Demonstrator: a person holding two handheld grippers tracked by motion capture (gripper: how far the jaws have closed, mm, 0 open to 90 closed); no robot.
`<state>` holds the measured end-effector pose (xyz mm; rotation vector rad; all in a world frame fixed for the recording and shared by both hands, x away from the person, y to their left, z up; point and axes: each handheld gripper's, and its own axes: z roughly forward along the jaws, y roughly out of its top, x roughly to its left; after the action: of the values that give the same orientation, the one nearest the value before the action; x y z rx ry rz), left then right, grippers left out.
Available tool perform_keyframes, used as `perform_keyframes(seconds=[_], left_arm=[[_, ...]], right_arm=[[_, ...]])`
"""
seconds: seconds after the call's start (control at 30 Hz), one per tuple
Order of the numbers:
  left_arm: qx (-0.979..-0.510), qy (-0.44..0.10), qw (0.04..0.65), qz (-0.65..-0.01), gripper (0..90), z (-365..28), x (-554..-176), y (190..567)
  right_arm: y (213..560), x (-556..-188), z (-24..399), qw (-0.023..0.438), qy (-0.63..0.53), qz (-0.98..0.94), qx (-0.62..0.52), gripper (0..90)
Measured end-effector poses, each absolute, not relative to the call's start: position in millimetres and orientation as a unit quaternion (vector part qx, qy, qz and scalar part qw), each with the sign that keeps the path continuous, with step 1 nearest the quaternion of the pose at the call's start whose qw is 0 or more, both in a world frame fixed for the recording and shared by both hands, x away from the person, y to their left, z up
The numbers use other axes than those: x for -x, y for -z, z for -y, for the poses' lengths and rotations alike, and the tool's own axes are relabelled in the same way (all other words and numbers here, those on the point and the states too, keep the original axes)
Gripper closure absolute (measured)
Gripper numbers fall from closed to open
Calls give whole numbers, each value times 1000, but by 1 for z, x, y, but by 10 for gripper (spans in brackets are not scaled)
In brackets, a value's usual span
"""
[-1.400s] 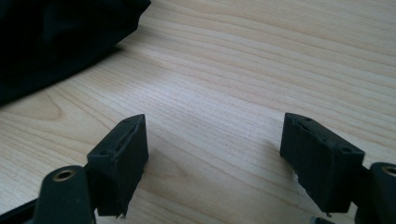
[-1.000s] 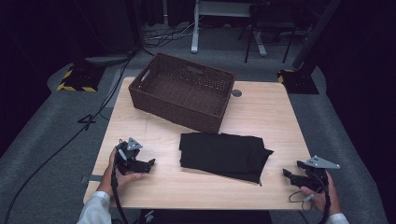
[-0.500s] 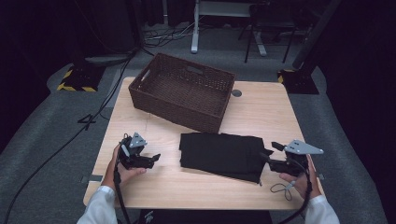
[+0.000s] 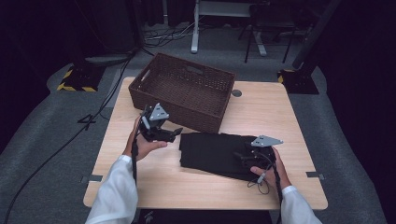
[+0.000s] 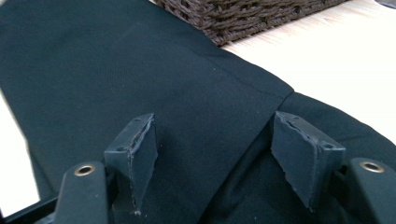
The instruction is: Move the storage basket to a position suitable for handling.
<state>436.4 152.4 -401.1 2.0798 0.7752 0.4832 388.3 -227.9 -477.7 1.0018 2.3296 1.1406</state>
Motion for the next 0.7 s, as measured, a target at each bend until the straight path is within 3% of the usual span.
perform_keyframes(seconds=[0.27,0.57,0.63,0.7], left_arm=[[-842,-187,424,-276,184,-111,-466,392],[-873,-176,390,-234,232,-68,-491,399],[-874,-178,387,-233,305,-65,-496,402],[-875,-178,385,-234,317,-63,-498,403]], right_arm=[[487,-383,223,196,-380,-842,-329,322],[487,-374,228,179,-378,-855,-306,338],[487,-372,231,172,-383,-856,-303,340],[487,-372,231,170,-385,-855,-304,340]])
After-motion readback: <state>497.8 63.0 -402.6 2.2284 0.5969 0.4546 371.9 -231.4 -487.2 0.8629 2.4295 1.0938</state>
